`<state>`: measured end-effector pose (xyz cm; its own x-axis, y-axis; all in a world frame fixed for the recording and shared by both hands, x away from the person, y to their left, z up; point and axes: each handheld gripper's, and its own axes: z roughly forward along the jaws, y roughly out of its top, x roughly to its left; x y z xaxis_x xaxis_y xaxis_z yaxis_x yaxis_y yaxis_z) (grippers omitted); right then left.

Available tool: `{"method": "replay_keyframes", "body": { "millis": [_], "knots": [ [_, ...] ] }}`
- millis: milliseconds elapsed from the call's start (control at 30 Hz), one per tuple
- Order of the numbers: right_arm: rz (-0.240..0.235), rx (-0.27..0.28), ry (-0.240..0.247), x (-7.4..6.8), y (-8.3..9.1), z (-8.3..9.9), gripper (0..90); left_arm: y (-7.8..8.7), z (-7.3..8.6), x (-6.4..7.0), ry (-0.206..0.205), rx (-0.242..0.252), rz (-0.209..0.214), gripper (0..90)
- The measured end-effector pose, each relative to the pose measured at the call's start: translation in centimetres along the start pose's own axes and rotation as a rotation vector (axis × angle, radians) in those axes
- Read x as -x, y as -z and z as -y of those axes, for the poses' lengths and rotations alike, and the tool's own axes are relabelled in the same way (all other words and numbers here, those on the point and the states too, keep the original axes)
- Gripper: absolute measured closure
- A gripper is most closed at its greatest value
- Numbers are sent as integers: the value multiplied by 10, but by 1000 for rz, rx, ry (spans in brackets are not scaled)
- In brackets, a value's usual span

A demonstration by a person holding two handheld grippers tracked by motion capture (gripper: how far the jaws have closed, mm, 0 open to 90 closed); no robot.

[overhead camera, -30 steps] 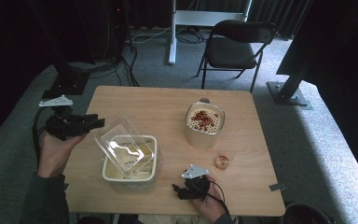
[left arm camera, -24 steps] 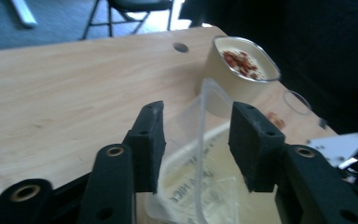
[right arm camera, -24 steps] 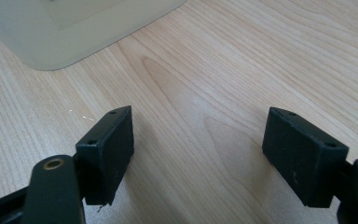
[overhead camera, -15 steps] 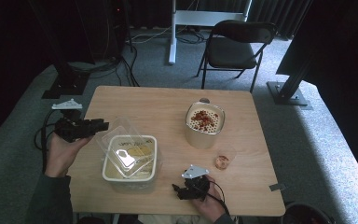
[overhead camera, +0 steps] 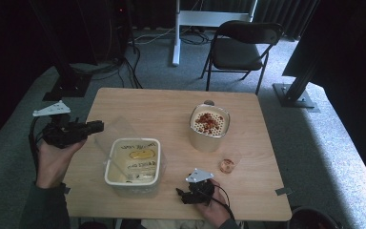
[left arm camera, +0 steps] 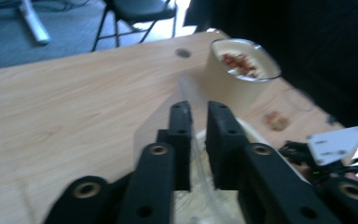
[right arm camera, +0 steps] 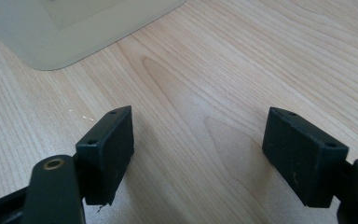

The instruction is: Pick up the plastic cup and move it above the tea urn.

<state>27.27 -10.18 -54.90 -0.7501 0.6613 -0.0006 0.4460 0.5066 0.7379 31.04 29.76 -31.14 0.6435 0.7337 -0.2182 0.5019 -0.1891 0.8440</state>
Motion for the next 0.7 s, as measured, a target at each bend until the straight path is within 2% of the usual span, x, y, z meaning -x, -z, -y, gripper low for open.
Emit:
{"method": "replay_keyframes", "body": {
  "millis": [133,267,433,533,600,700],
  "knots": [
    [0,0,0,0,0,0,242,1,-2,0,-2,22,17,696],
    [0,0,0,0,0,0,242,-3,0,-2,2,13,-8,648],
    [-2,0,2,0,0,0,248,-15,5,-8,-13,4,-40,583],
    [-4,7,6,1,2,1,300,-24,10,-13,-24,10,-79,546],
    [-8,10,9,2,3,2,351,-31,14,-18,-23,20,-83,529],
    [0,6,1,5,8,4,438,-42,20,-24,-29,31,-111,501]
  ]
}}
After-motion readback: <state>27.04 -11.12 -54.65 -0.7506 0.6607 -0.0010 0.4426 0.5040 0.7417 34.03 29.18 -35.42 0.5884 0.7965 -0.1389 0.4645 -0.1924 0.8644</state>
